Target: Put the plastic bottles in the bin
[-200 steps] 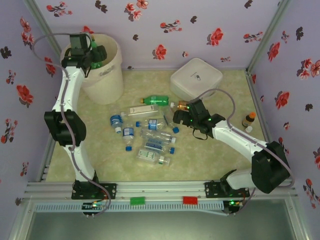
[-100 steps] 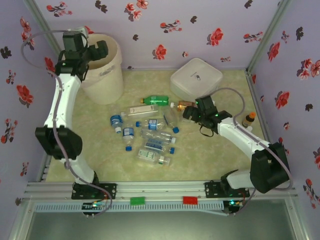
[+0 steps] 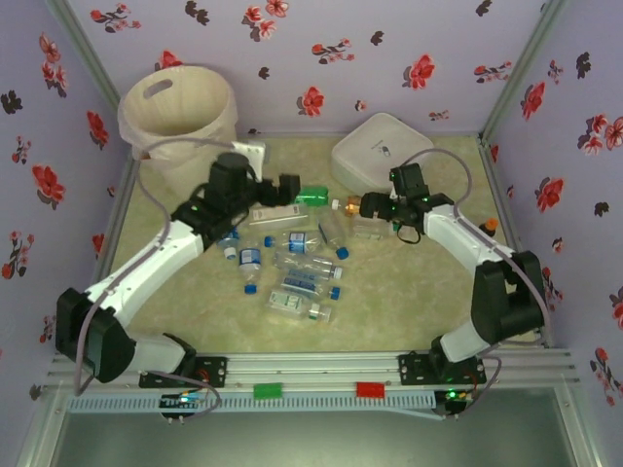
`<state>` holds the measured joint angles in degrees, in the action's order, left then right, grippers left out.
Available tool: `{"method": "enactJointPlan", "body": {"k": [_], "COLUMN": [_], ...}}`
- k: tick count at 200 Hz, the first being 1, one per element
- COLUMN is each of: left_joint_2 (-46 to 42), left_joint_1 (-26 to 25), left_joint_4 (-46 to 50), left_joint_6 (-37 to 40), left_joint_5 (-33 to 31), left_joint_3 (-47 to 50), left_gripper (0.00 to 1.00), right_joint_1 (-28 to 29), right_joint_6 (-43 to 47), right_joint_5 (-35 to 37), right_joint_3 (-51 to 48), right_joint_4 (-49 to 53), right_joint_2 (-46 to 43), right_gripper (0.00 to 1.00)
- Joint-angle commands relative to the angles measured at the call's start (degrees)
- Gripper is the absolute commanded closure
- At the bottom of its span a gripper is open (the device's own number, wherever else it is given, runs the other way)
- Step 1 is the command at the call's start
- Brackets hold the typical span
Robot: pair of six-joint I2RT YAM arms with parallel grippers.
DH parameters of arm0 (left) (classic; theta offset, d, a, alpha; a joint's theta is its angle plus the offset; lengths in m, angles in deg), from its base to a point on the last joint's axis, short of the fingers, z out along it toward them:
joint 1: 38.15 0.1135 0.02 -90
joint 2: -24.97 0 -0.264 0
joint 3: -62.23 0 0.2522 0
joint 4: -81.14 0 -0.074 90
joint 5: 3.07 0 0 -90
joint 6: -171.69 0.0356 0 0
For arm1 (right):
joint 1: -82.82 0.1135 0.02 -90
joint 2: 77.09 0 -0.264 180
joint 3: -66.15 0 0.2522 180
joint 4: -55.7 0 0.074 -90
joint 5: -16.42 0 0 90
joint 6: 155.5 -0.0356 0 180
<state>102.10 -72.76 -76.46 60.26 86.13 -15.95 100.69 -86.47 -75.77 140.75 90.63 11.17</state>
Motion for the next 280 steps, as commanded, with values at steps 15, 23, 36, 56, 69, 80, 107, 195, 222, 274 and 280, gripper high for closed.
{"method": "enactJointPlan", "body": {"k": [15,23,36,56,69,80,107,195,222,274,280], "left_joint_2": [1.84,2.50,3.12,2.54,2.08,2.08,3.02,7.27,7.41,6.62,6.55], "left_joint_1": [-2.96,-3.07,-3.31,-3.97,-4.01,-4.03,-4.11,-4.10,-4.07,-4.06,-4.12], "left_joint_4": [-6.97,-7.33,-7.22,-9.78,-12.63,-14.56,-15.50,-17.17,-18.16,-18.75,-18.67], "left_joint_6": [-11.45,-12.35,-13.88,-15.44,-17.56,-19.13,-20.43,-20.66,-22.16,-22.22,-22.26], "left_joint_5": [-0.02,0.05,0.22,0.40,0.28,0.29,0.57,3.27,3.62,3.67,3.66], "left_joint_3": [7.87,8.80,9.65,12.50,14.87,16.38,16.61,14.06,15.31,16.59,16.59], "left_gripper": [0.00,0.00,0.00,0.00,0.00,0.00,0.00,0.00,0.00,0.00,0.00], "right_joint_1": [-0.35,-0.40,-0.36,-0.33,-0.38,-0.37,-0.33,1.61,3.32,9.23,10.04], "right_joint_6": [5.07,5.51,6.27,6.21,5.52,4.85,3.38,-5.97,-6.95,-5.95,-5.69], "right_joint_5": [-4.49,-5.89,-7.22,-7.55,-7.48,-8.09,-9.34,-12.41,-12.13,-6.55,-5.09], "right_joint_3": [2.08,2.45,3.83,4.39,3.09,1.25,-3.05,-16.42,-19.50,-22.46,-22.58], "right_joint_4": [-3.31,-3.76,-3.11,-2.84,-4.05,-5.49,-6.57,-8.85,-6.87,-1.58,-0.86], "right_joint_2": [5.48,6.74,9.07,11.27,11.18,10.15,7.50,-6.28,-10.33,-13.48,-13.56], "right_gripper": [0.00,0.00,0.00,0.00,0.00,0.00,0.00,0.00,0.00,0.00,0.00]}}
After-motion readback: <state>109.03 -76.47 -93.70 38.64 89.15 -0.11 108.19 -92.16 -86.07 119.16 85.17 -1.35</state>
